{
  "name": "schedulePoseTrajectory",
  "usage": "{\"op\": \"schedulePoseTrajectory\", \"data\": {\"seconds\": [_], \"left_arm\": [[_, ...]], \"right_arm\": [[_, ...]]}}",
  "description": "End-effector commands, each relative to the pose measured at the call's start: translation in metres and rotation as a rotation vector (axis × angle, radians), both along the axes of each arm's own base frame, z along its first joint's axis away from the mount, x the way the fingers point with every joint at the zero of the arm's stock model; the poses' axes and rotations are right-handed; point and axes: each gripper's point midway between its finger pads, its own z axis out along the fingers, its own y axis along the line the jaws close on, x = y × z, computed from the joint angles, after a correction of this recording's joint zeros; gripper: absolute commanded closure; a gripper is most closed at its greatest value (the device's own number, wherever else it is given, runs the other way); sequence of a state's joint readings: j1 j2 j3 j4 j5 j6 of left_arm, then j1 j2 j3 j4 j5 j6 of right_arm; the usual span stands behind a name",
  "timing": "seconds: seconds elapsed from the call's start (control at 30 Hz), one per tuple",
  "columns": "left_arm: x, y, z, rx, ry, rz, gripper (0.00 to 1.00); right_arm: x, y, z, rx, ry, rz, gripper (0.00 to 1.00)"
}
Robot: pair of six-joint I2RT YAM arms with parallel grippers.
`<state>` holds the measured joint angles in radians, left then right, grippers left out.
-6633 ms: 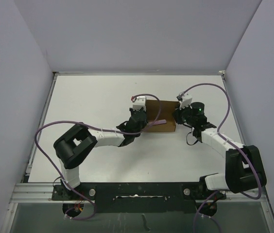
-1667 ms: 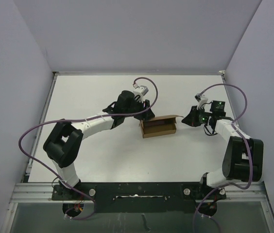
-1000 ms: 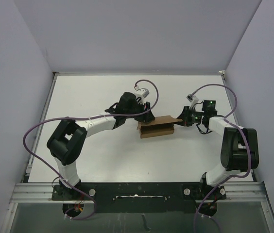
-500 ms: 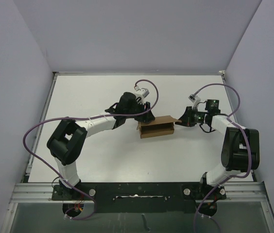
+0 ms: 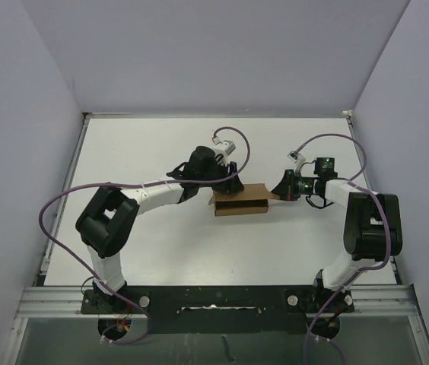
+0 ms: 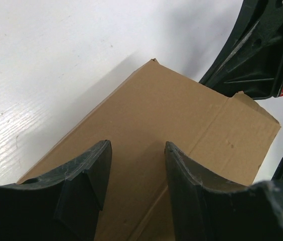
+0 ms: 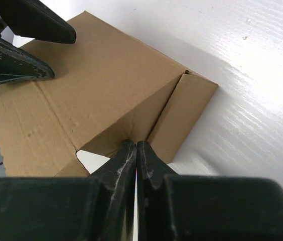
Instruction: Fold the paper box
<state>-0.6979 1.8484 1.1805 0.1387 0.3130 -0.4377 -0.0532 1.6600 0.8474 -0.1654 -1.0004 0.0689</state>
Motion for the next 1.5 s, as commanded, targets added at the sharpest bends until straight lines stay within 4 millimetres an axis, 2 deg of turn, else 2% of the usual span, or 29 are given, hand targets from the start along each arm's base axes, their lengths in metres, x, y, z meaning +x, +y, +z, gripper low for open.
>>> {"op": "schedulePoseTrajectory", "data": {"seconds": [0.0,0.43,0.53,0.7,0.8,0.9,1.03,1.17,1.27,1.37,1.47], "left_arm": [[0.009,-0.011,0.012,-0.039,-0.039,-0.002,0.55],[0.017,-0.008,0.029,-0.047,-0.076,0.011,0.54],[0.025,-0.005,0.045,-0.057,-0.106,0.022,0.53],[0.039,0.006,0.083,-0.076,-0.188,0.066,0.51],[0.041,0.017,0.101,-0.081,-0.229,0.088,0.51],[0.032,0.029,0.109,-0.075,-0.250,0.106,0.51],[0.010,0.057,0.101,-0.090,-0.232,0.184,0.52],[-0.016,0.092,0.078,-0.140,-0.176,0.289,0.54],[-0.028,0.113,0.056,-0.163,-0.125,0.346,0.56],[-0.033,0.120,0.033,-0.165,-0.069,0.350,0.61],[-0.034,0.115,0.019,-0.206,-0.023,0.330,0.66]], "right_arm": [[0.015,0.000,0.023,0.038,-0.075,0.008,1.00],[0.013,-0.004,0.013,0.035,-0.063,0.026,1.00],[0.014,-0.006,0.016,0.033,-0.074,0.025,1.00],[0.015,-0.008,0.019,0.027,-0.096,0.027,1.00],[0.015,-0.008,0.019,0.025,-0.096,0.024,1.00],[0.016,-0.011,0.019,0.024,-0.093,0.015,1.00],[0.017,-0.013,0.018,0.026,-0.081,-0.002,1.00],[0.015,-0.011,0.015,0.046,-0.061,-0.001,1.00],[0.013,-0.009,0.013,0.063,-0.044,0.007,1.00],[0.011,-0.007,0.011,0.073,-0.036,0.016,1.00],[0.010,-0.006,0.010,0.077,-0.033,0.019,1.00]]}}
